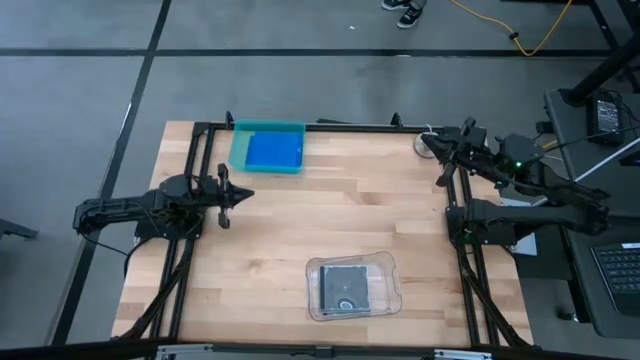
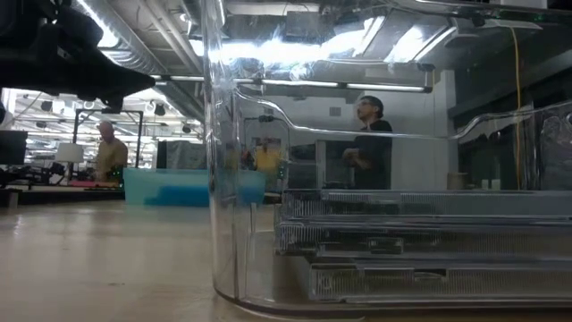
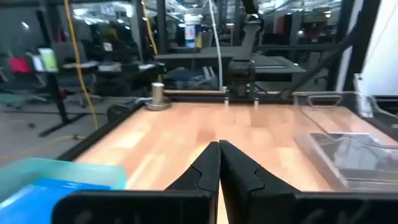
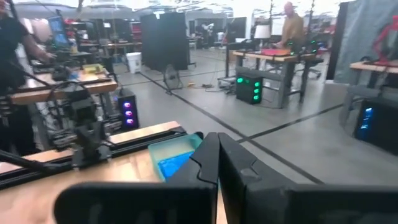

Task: Pick & place jewel cases by type
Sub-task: Return to Home Position

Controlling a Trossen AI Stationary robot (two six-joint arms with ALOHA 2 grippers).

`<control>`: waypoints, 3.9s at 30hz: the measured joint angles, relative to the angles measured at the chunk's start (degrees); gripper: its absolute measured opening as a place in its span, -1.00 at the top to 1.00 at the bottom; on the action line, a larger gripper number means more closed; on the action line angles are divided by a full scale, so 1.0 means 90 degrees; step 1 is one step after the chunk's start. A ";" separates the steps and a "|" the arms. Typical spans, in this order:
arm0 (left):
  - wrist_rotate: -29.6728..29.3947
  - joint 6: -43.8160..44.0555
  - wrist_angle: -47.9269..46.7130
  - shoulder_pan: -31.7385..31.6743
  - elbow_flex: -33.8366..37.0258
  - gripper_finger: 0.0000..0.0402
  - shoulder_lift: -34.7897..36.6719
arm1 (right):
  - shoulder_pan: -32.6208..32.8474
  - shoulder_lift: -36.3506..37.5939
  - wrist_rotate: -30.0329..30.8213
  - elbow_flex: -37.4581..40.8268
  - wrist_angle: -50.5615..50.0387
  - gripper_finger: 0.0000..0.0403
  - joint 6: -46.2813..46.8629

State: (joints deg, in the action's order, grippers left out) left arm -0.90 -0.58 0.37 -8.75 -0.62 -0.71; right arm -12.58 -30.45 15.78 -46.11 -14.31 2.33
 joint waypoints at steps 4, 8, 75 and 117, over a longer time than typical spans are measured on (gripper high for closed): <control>0.0047 0.0089 0.0006 -0.0140 0.0000 0.99 0.0005 | 0.0002 0.0001 -0.0155 0.0000 -0.0061 0.97 0.0082; 0.0050 0.0391 0.0003 -0.0119 0.0000 0.99 -0.0050 | 0.0002 0.0003 -0.0161 0.0026 -0.0158 0.97 0.0061; 0.0040 0.0817 0.0016 -0.0117 0.0000 0.97 -0.0231 | 0.0539 0.3270 -0.2883 0.5081 0.1903 0.97 0.0211; 0.0039 0.0816 0.0018 -0.0117 0.0000 0.97 -0.0231 | 0.1518 0.3263 -0.2818 0.5081 0.1897 0.94 0.0189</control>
State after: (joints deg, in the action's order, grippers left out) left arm -0.56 6.76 0.54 -9.80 -0.62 -2.79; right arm 1.08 -1.08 -9.58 -0.38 2.76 4.03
